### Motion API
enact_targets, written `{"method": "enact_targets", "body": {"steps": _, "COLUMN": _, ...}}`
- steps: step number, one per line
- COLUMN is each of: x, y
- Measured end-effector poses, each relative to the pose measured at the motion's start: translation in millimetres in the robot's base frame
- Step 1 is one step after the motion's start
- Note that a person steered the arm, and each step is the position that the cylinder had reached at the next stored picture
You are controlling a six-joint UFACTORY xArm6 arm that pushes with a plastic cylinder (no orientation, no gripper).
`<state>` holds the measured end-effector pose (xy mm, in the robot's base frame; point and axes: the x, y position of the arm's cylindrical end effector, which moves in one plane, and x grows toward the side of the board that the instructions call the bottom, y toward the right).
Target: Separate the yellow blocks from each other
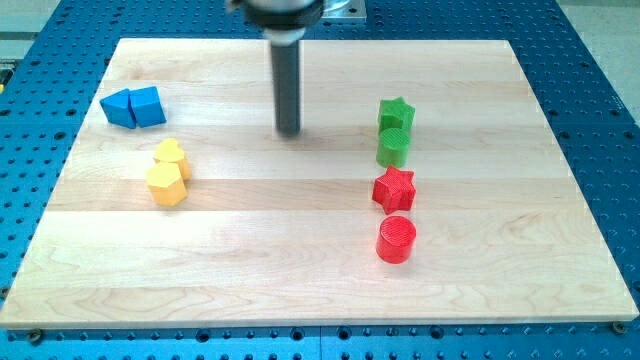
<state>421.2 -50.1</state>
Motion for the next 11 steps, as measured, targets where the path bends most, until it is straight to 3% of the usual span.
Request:
{"method": "enact_targets", "body": {"steps": 1, "x": 78, "y": -44}}
{"method": "enact_targets", "body": {"steps": 2, "x": 87, "y": -129}}
{"method": "enact_targets", "body": {"steps": 3, "x": 67, "y": -129}}
{"method": "enact_targets", "body": {"steps": 4, "x": 7, "y": -108}}
{"method": "enact_targets", "body": {"steps": 5, "x": 10, "y": -160}}
{"method": "enact_targets", "body": {"steps": 6, "x": -21, "y": -149}}
{"method": "enact_targets", "body": {"steps": 8, "x": -71, "y": -9}}
{"method": "enact_targets", "body": {"steps": 10, "x": -46, "y": -22}}
{"method": "enact_targets", "body": {"steps": 11, "x": -44, "y": 22}}
